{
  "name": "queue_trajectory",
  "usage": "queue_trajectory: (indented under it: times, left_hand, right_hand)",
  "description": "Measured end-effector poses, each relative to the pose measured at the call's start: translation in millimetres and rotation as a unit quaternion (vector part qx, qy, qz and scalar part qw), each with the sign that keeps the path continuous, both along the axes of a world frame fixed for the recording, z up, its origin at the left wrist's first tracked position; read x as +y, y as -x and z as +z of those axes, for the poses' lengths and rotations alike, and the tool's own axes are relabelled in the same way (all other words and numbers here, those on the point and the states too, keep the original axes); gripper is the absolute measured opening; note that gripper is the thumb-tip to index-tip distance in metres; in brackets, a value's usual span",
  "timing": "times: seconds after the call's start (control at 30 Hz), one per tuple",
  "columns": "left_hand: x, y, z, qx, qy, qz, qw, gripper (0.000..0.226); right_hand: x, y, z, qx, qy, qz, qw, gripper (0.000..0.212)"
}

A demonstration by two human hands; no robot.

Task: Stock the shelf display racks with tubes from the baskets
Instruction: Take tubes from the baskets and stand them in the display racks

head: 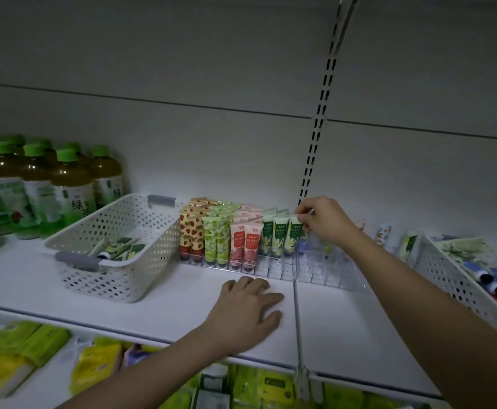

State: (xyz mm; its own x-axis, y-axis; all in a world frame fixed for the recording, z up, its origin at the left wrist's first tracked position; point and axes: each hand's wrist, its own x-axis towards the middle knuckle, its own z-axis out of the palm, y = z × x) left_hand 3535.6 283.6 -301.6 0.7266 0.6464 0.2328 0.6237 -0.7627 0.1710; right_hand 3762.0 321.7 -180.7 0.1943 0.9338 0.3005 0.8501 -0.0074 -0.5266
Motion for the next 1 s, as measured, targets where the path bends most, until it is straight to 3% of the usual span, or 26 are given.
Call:
queue_trajectory:
  times: [0.27, 0.4, 0.53, 0.67, 0.83, 1.0]
  left_hand:
    - [-1, 1, 0, 0.004, -0.010, -0.001, 1.000, 0.048]
    - [-2, 2, 3, -0.010, 0.005, -0.001, 1.000, 0.045]
    - [-6, 12, 20, -0.120, -0.011, -0.015, 0.993, 0.035]
    - [-2, 37, 59, -0.256, -0.093, -0.026, 0.962, 0.026]
    - [37, 97, 108, -0.277, -0.151, 0.109, 0.943, 0.017]
    - [94, 165, 122, -0.158, 0.010, 0.303, 0.940, 0.025]
  right_hand:
    - [8, 7, -19, 0.008, 0.008, -0.011, 1.000, 0.013]
    - [6, 7, -14, -0.045, 0.026, -0.013, 0.999, 0.011]
    - [2, 14, 0, -0.132, -0.043, -0.024, 0.990, 0.021]
    - [3, 53, 24, -0.065, -0.115, 0.021, 0.991, 0.015]
    - [21, 135, 37, 0.032, -0.100, 0.113, 0.988, 0.013]
    - [51, 194, 30, 0.053, -0.084, 0.155, 0.983, 0.013]
